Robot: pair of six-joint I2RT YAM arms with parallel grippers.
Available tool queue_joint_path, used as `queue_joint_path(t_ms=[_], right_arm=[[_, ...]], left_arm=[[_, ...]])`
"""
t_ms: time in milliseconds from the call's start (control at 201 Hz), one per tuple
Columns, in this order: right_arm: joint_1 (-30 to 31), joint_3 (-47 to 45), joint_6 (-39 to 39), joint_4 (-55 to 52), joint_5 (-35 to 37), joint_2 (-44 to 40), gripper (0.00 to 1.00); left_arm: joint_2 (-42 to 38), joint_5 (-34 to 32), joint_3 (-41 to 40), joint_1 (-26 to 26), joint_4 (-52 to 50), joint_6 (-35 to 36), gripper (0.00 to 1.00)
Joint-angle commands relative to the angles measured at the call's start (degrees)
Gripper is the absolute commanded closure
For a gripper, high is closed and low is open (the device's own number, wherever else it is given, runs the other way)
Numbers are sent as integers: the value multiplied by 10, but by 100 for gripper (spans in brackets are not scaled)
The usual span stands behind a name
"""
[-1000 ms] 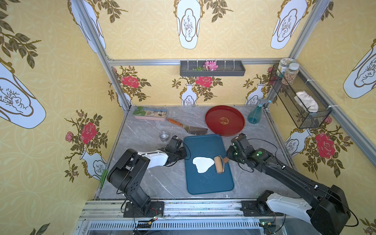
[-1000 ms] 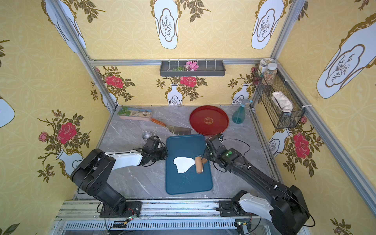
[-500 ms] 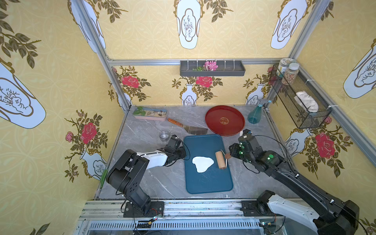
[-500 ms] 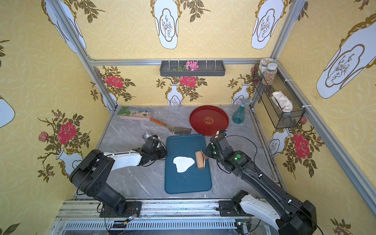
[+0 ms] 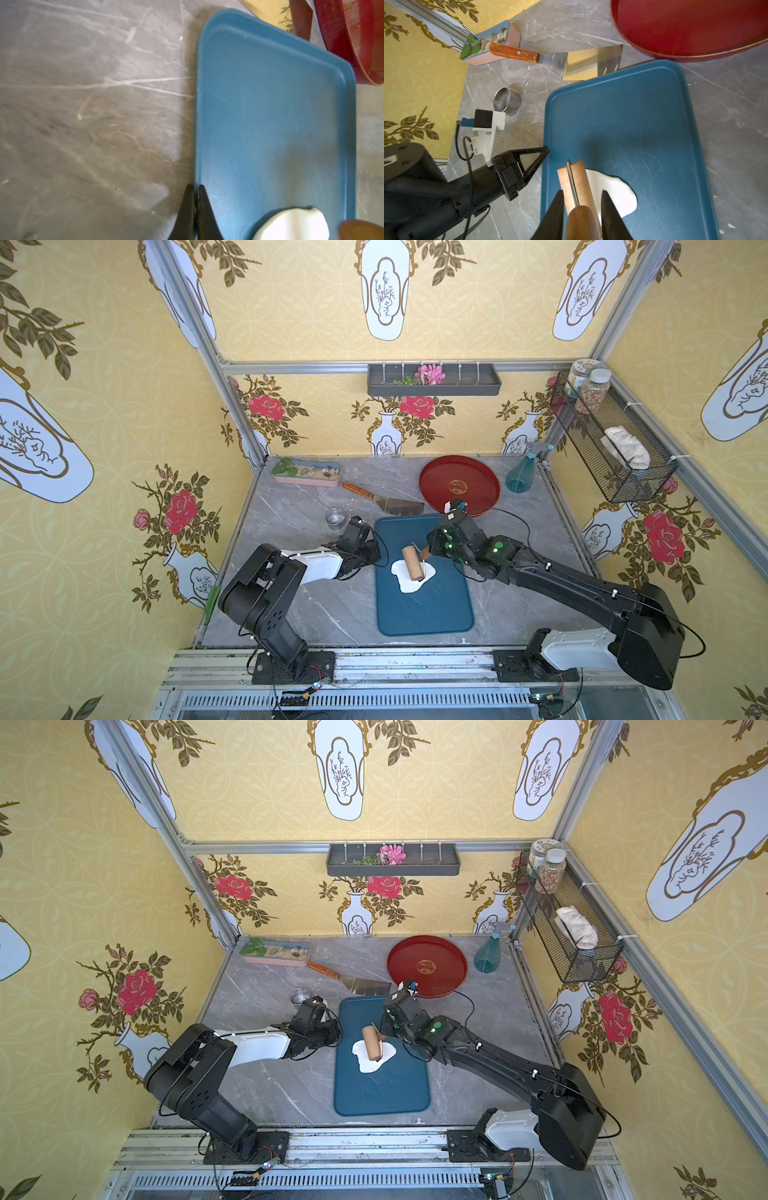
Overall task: Roll out the dumpling wrappers from the dough
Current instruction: Flatten out the dough on the work surface.
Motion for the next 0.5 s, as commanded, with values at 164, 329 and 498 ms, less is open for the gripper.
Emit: queue_joint_path(t_ms=[164,329,498], right_arm=[[2,17,56,67,-38,56,100],[-5,31,77,46,-66,91,100],[-63,8,90,3,-127,106,100]], left_arm=[[10,-9,-4,1,-60,12,100],[10,-11,-4,1,-61,12,100],[11,-15,-4,1,-62,12,100]])
